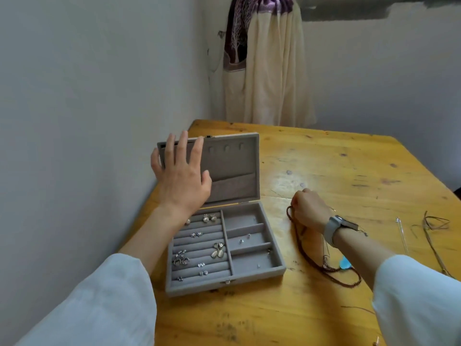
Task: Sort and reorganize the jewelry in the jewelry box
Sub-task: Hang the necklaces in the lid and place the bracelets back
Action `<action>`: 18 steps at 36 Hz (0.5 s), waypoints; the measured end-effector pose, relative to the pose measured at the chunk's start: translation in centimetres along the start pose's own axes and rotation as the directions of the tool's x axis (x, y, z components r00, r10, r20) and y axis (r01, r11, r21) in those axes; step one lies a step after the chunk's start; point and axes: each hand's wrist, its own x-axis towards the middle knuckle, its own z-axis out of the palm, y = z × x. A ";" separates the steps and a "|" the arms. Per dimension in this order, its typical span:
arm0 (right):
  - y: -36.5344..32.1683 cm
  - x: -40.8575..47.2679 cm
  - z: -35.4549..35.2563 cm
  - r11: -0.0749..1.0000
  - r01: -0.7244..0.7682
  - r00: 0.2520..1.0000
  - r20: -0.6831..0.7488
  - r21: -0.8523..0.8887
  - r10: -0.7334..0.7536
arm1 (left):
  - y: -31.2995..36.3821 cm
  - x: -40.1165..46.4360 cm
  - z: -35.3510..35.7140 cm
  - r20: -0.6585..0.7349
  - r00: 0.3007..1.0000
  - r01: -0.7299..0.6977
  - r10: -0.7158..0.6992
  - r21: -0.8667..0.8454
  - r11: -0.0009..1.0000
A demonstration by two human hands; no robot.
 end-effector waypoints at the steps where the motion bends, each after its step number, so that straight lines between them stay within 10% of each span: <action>1: 0.0 0.0 0.1 1.000 0.016 1.000 0.008 -0.025 -0.016 | -0.1 0.1 0.1 0.020 1.000 0.010 -0.010 0.009 1.000; 10: -1.2 -2.1 -4.0 0.976 0.074 0.996 -0.060 0.207 -0.063 | -0.4 -0.1 -0.4 0.097 0.995 0.005 -0.004 -0.007 1.000; 18: -6.4 -5.6 -14.3 0.830 0.356 0.925 -0.284 0.429 -0.250 | 1.6 0.6 -4.1 0.000 0.999 -0.032 0.036 -0.439 0.898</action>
